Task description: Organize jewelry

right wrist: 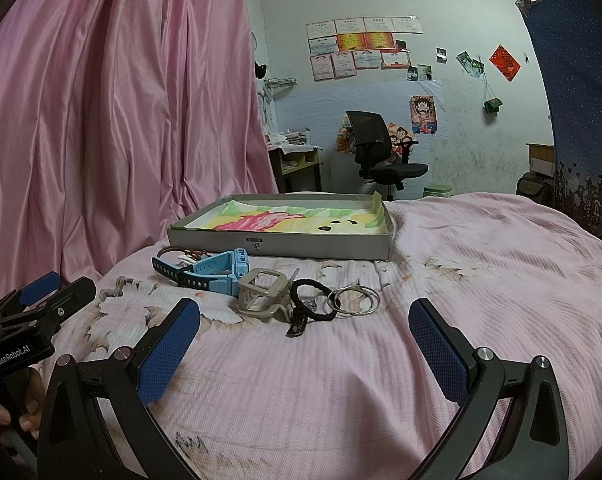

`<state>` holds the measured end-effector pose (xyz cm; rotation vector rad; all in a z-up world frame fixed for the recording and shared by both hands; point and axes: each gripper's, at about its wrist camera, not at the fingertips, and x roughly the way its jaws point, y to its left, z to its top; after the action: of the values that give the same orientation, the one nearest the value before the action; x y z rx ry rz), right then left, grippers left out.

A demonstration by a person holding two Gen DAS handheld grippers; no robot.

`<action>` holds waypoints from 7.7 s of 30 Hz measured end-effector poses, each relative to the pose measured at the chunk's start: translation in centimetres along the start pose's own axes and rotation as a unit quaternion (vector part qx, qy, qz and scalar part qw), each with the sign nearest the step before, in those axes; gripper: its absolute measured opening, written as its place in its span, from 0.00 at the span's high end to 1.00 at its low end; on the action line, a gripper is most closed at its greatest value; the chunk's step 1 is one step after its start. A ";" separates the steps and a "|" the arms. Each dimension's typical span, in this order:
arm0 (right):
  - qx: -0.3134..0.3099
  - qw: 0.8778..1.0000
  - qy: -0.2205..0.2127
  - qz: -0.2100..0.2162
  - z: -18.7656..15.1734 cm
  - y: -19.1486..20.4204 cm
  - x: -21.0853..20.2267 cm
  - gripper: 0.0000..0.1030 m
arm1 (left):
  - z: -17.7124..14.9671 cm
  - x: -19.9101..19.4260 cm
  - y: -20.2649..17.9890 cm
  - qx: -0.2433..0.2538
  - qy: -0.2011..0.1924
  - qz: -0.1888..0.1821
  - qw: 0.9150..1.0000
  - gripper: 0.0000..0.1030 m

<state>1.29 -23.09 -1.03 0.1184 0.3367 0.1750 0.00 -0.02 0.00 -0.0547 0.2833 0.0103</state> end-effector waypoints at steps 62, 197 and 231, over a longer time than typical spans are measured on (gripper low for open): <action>-0.006 1.000 0.013 -0.006 0.3 0.4 0.5 0.01 | 0.6 0.4 0.0 -0.002 0.015 -0.001 1.000 0.00; 0.035 0.998 0.034 0.046 9.7 -2.3 12.2 0.32 | 8.1 12.8 -1.3 -0.026 0.082 -0.073 0.994 0.25; 0.001 0.995 0.104 0.011 2.3 -2.7 7.5 0.35 | 3.4 11.0 -3.6 0.098 0.175 -0.134 0.970 0.18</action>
<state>9.40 -24.47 -1.65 0.1059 0.5432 0.2104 11.53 -3.35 0.39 0.1039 0.6270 -0.2996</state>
